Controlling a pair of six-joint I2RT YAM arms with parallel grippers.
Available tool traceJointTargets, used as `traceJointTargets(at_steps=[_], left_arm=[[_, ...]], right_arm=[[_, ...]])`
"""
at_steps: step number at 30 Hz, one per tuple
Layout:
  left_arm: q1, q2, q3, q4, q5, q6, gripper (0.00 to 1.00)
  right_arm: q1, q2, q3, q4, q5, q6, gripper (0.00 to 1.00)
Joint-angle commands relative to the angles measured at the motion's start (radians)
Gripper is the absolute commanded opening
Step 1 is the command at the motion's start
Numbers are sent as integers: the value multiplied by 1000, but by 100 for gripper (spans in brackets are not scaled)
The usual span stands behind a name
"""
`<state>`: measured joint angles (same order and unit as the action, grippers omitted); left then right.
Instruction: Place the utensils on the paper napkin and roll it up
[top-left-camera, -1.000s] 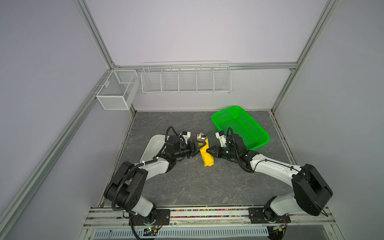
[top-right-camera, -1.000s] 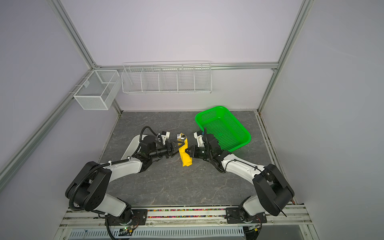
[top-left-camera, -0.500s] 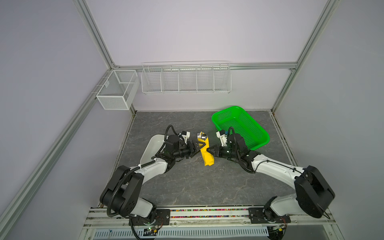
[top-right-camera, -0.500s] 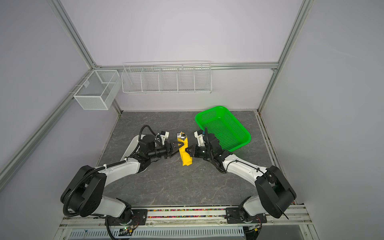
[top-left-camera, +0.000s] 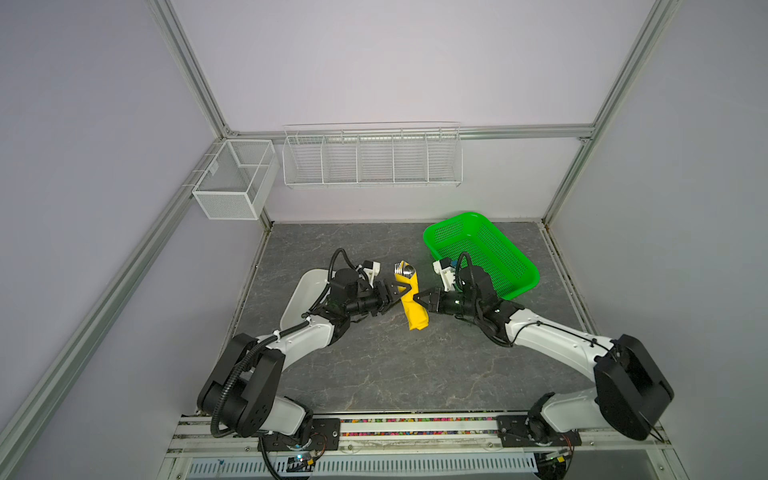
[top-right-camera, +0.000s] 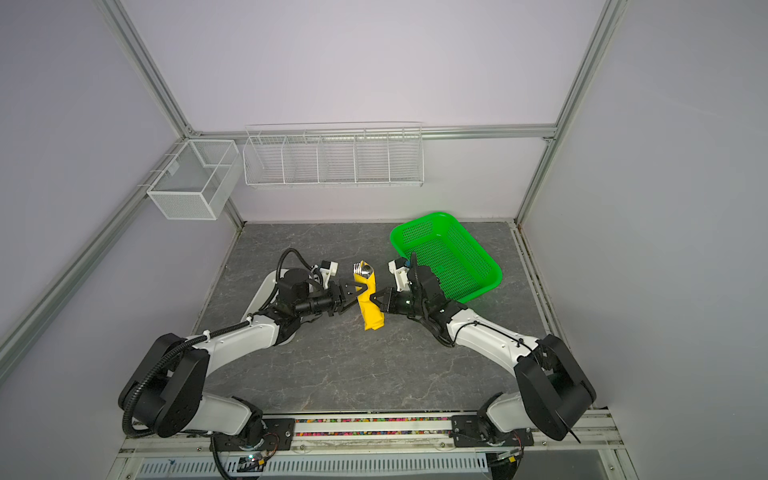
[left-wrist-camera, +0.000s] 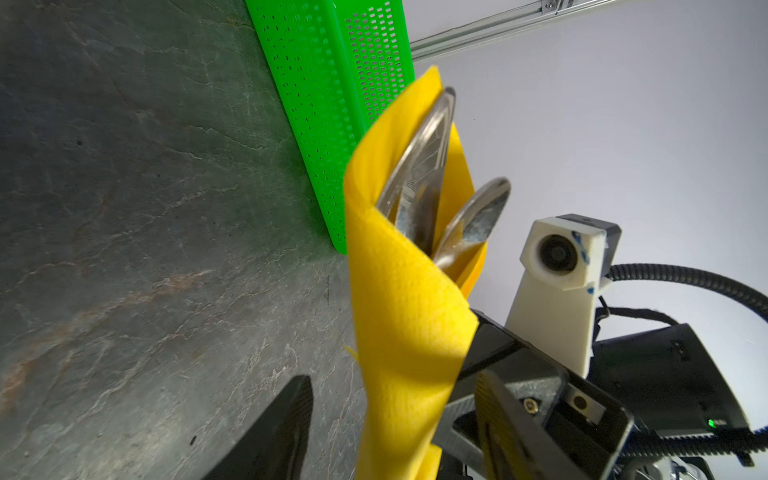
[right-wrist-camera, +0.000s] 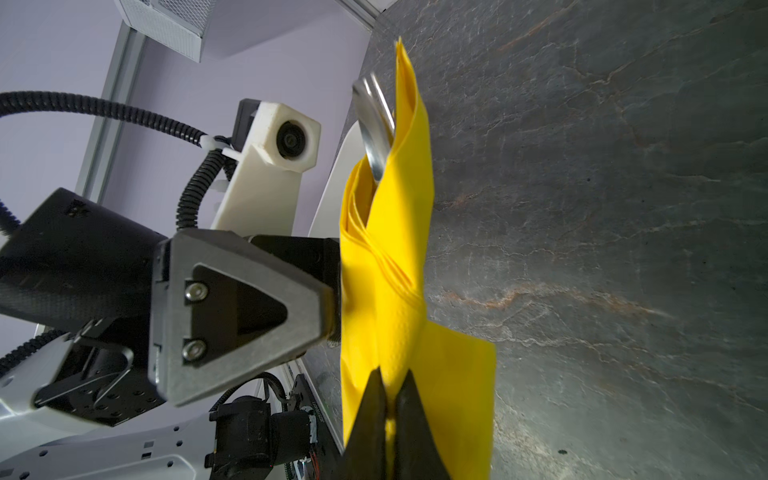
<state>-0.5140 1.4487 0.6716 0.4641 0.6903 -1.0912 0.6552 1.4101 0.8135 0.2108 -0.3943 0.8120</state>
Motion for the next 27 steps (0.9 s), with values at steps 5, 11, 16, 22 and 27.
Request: traceJointTargets(at_steps=[5, 11, 16, 22, 27], left_arm=[[4, -2, 39, 63, 32, -30, 63], [2, 14, 42, 88, 38, -43, 63], [-9, 25, 49, 106, 42, -49, 63], [-10, 27, 50, 144, 37, -64, 59], [-9, 28, 53, 156, 29, -68, 55]], right_arm=[[-6, -39, 33, 51, -36, 23, 6], [-8, -40, 29, 96, -51, 49, 6], [-6, -34, 33, 121, -68, 65, 6], [-7, -29, 44, 104, -86, 63, 7], [-6, -24, 48, 104, -101, 62, 7]])
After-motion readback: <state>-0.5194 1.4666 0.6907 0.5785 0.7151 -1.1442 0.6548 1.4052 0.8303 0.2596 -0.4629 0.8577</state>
